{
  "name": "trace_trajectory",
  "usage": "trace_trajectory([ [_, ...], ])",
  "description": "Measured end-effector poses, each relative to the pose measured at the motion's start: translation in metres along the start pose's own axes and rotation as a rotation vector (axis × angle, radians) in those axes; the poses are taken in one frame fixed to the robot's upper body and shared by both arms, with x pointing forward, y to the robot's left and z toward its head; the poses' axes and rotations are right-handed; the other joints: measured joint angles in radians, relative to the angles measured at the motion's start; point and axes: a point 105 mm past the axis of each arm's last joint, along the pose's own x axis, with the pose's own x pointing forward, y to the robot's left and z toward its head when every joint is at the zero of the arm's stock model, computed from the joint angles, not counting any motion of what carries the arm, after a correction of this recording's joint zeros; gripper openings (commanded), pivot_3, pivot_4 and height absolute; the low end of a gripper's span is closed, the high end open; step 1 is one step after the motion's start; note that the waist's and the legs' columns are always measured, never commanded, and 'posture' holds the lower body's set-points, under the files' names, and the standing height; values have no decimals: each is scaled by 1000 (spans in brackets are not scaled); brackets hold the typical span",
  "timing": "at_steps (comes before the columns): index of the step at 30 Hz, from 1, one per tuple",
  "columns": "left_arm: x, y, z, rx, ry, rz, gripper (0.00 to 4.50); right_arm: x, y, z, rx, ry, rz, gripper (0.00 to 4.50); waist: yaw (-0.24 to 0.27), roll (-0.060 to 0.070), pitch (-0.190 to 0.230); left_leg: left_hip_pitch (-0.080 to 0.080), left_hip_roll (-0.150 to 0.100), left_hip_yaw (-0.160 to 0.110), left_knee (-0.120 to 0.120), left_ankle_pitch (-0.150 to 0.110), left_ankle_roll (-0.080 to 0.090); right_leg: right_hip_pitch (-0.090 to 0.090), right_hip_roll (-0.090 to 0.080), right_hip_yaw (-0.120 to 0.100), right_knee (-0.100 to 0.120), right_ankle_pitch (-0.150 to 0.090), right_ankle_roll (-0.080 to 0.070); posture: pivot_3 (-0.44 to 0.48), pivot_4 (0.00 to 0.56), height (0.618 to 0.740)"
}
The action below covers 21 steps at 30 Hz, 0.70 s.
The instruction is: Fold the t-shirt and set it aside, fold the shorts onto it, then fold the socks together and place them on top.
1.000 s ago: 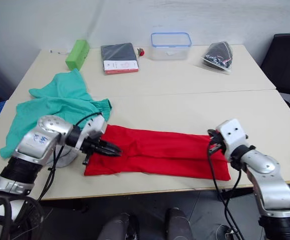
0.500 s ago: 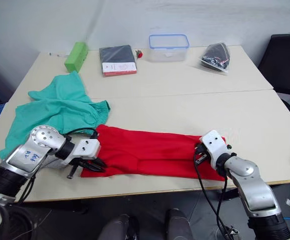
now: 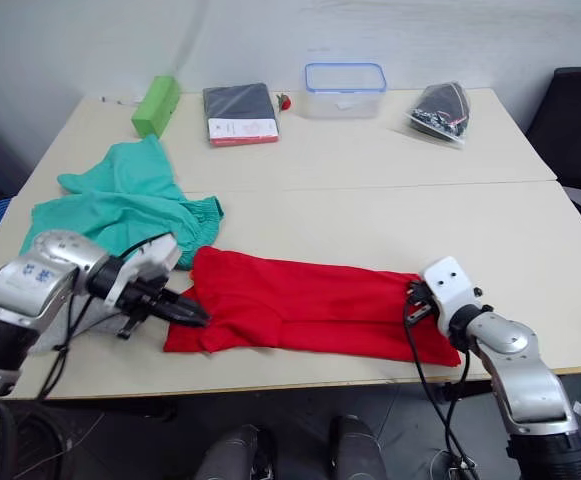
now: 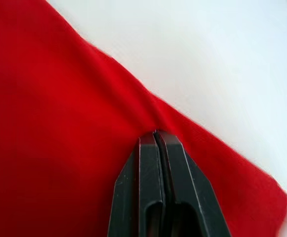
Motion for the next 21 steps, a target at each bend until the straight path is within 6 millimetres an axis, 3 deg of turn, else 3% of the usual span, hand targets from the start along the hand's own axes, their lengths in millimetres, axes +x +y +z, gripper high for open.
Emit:
trace_trajectory([
  [2,12,11,19,36,-68,23,571,6,15,22,-20,-72,51,0,0,0,0,0,-2,0,0,1,1,0,-1,1,0,1,2,0,150,740],
  [4,20,28,23,27,-94,96,571,11,28,31,-18,-104,92,0,0,0,0,0,-2,0,0,1,2,1,-1,1,-1,2,3,0,150,740],
  [10,42,83,-14,1,19,342,571,35,49,19,-7,-38,117,0,-2,-1,1,0,-4,0,-1,1,2,0,-2,0,-1,2,3,0,150,740],
  [15,47,96,-10,110,46,402,571,35,32,8,-13,-5,31,0,10,-1,0,2,-5,-1,0,1,5,3,-7,-1,-2,3,5,0,150,740],
  [21,37,92,-19,116,38,416,571,-5,-26,-26,-26,110,-145,0,20,-1,-1,3,-5,-1,-1,0,5,4,-7,-1,-2,3,5,0,150,740],
])
